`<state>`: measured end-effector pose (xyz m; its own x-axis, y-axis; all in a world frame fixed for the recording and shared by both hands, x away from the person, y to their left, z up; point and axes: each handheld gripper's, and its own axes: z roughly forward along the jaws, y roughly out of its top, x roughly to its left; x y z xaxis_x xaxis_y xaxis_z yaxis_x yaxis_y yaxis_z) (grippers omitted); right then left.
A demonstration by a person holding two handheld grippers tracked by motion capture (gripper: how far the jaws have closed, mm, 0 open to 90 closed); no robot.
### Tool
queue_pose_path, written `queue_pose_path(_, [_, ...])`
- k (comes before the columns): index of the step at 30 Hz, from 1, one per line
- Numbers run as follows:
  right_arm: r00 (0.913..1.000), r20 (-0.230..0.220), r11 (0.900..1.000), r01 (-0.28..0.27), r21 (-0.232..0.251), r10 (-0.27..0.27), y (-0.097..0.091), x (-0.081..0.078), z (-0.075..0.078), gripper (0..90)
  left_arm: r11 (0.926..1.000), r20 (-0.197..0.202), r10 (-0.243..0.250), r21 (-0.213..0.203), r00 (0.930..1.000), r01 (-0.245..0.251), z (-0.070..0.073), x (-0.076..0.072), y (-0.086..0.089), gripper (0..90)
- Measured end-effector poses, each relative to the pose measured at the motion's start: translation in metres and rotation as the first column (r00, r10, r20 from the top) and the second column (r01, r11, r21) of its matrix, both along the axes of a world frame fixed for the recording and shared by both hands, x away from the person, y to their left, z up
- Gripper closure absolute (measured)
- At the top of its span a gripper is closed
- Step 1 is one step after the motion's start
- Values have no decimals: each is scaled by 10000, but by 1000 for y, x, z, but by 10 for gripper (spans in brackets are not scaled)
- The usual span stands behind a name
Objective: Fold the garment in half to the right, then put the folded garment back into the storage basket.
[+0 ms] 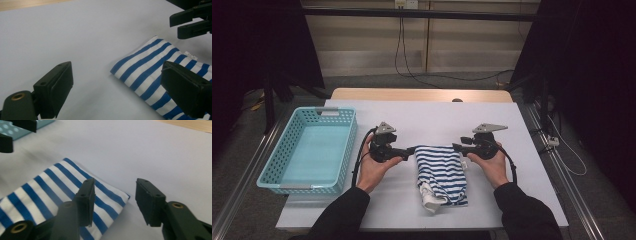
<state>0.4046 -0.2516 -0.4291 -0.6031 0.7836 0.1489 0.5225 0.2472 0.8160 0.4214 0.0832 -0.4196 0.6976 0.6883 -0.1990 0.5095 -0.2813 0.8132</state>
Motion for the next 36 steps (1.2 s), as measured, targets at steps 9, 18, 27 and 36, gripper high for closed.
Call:
queue_pose_path(9, [9992,75,9992,-397,73,397,0,-17,9,354,10000,-53,1,-89,10000,-1,1,1,6,108])
queue_pose_path(18, [9961,23,9960,-885,105,884,-4,-52,12,290,9999,22,142,-70,9999,-141,2,1,5,108])
queue_pose_path(27, [9830,-37,9829,-1835,-174,1834,-1,-92,15,300,10000,92,90,11,9999,-90,2,0,2,108])
queue_pose_path(36, [9642,137,9634,-2640,-463,2649,10,-122,18,404,9999,89,115,-24,9999,-115,0,3,-1,112])
